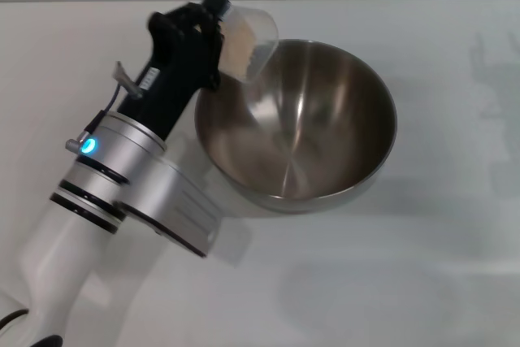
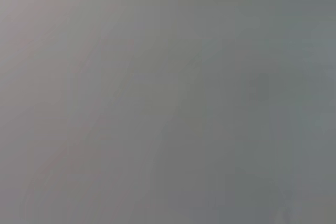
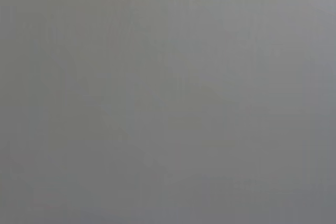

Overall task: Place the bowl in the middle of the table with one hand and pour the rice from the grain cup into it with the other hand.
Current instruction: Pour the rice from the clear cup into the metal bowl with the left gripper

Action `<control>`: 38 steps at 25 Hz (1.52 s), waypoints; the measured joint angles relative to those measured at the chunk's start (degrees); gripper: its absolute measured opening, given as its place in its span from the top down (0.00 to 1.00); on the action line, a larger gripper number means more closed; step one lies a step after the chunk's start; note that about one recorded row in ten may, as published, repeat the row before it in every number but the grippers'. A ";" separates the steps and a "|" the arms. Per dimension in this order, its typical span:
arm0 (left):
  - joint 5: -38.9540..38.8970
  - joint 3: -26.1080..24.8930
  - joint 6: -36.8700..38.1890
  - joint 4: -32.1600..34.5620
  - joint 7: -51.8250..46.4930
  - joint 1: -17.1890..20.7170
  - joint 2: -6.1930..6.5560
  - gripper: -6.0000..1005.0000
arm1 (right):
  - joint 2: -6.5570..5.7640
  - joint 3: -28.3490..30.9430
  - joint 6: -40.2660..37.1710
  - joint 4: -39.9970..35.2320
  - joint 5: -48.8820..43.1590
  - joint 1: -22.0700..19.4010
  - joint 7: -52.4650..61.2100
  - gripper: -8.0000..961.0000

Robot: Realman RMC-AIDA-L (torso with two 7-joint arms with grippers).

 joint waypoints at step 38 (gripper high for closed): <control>2.32 5.78 -2.47 1.84 44.39 0.07 -0.02 0.97 | -0.09 0.70 -0.12 -1.52 0.01 1.48 0.07 0.49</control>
